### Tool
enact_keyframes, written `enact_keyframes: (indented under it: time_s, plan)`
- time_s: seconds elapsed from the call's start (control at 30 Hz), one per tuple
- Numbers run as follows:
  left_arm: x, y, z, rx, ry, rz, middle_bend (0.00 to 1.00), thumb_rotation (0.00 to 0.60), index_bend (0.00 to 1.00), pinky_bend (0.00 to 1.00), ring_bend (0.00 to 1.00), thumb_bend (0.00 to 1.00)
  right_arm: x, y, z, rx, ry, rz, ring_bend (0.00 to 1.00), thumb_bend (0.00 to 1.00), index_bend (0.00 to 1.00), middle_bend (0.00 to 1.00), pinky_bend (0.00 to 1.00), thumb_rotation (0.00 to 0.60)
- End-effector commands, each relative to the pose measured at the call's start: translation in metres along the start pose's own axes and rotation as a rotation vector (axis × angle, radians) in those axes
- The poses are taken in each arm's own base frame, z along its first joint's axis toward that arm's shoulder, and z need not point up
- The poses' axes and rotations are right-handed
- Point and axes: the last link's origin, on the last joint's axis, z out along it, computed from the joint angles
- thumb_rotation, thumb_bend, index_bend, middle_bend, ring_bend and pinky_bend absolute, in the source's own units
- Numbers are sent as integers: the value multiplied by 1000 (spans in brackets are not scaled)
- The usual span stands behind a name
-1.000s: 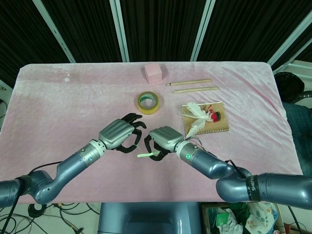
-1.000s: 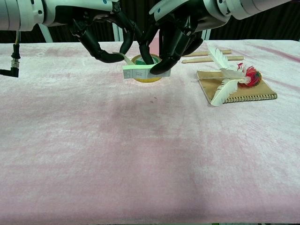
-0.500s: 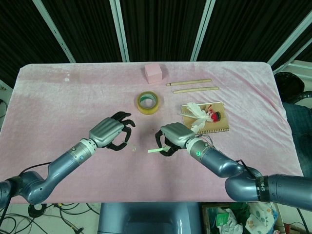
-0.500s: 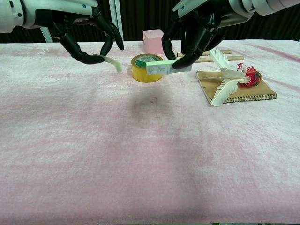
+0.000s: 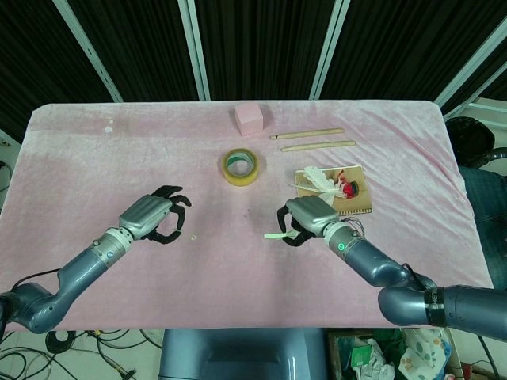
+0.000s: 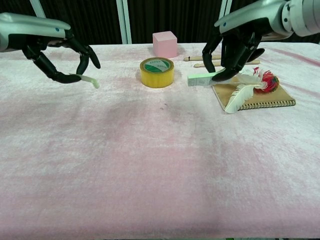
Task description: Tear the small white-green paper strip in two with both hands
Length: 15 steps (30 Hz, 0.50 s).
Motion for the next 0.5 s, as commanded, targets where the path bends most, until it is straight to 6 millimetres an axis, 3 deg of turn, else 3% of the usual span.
enact_keyframes:
  time_s: [0.03,0.27,0.5]
  plan:
    - [-24,-17,3,22,-2,-51,198,600,679,0,0,595,-32,29,15,-69,30,15,1000,553,777,979,945,600]
    - [-60,-23,19,20,-49,-35,186,600,639,0,0,583,-82,38,37,-94,0,-7,996,545,769,976,943,600]
    - [-82,-27,29,33,-82,-10,171,600,611,0,0,573,-101,39,46,-113,-6,24,989,546,768,969,937,600]
